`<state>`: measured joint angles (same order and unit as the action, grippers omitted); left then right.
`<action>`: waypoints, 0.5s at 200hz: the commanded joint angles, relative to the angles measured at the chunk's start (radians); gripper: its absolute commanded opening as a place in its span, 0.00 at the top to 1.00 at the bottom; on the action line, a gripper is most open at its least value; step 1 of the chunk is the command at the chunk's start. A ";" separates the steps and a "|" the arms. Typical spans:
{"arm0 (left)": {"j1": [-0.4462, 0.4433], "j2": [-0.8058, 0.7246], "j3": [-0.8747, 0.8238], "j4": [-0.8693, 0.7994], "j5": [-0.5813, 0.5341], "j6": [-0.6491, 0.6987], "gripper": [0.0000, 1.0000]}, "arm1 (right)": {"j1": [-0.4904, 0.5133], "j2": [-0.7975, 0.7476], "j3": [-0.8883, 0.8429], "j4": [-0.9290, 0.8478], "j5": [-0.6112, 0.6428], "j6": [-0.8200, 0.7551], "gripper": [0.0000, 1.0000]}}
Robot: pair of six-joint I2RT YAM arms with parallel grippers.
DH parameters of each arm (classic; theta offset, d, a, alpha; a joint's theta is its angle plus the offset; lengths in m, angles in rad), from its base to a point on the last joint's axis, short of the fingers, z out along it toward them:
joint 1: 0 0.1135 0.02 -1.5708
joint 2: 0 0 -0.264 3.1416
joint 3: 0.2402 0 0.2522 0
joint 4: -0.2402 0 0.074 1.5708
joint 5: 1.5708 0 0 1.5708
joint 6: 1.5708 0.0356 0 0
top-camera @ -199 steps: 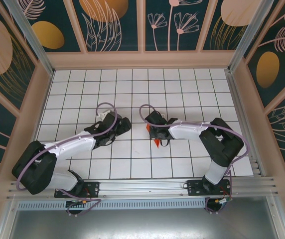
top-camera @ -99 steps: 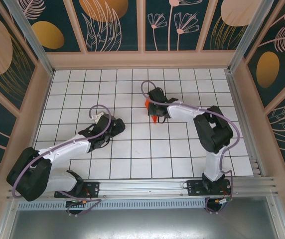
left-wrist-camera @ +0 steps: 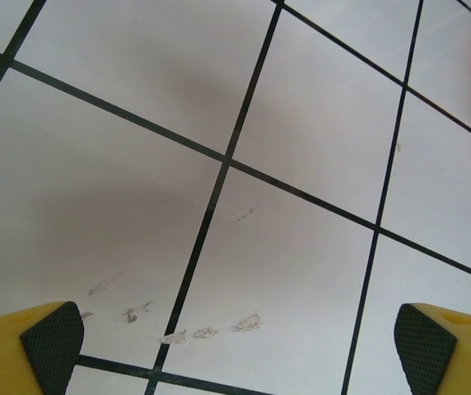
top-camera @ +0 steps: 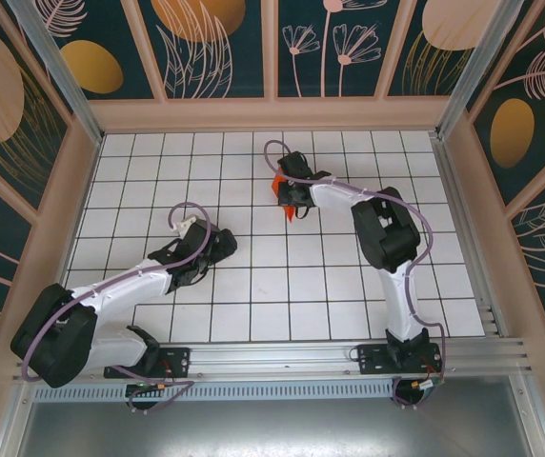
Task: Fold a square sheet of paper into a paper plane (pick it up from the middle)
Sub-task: Move the paper plane to the top-center of the table.
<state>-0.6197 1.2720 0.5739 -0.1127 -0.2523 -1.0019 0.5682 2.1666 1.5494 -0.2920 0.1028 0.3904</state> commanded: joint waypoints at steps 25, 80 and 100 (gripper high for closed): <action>0.008 -0.005 -0.008 -0.015 -0.026 0.015 0.01 | -0.009 0.064 0.029 -0.049 -0.025 0.008 0.88; 0.012 -0.017 0.006 -0.037 -0.042 0.021 0.01 | -0.005 0.057 0.072 -0.090 -0.017 0.010 0.83; 0.017 -0.025 0.037 -0.068 -0.070 0.040 0.01 | -0.004 0.002 0.095 -0.115 -0.011 0.012 0.78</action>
<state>-0.6140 1.2716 0.5743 -0.1242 -0.2710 -0.9947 0.5682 2.2040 1.5936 -0.3313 0.0944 0.3988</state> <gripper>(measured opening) 0.986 0.200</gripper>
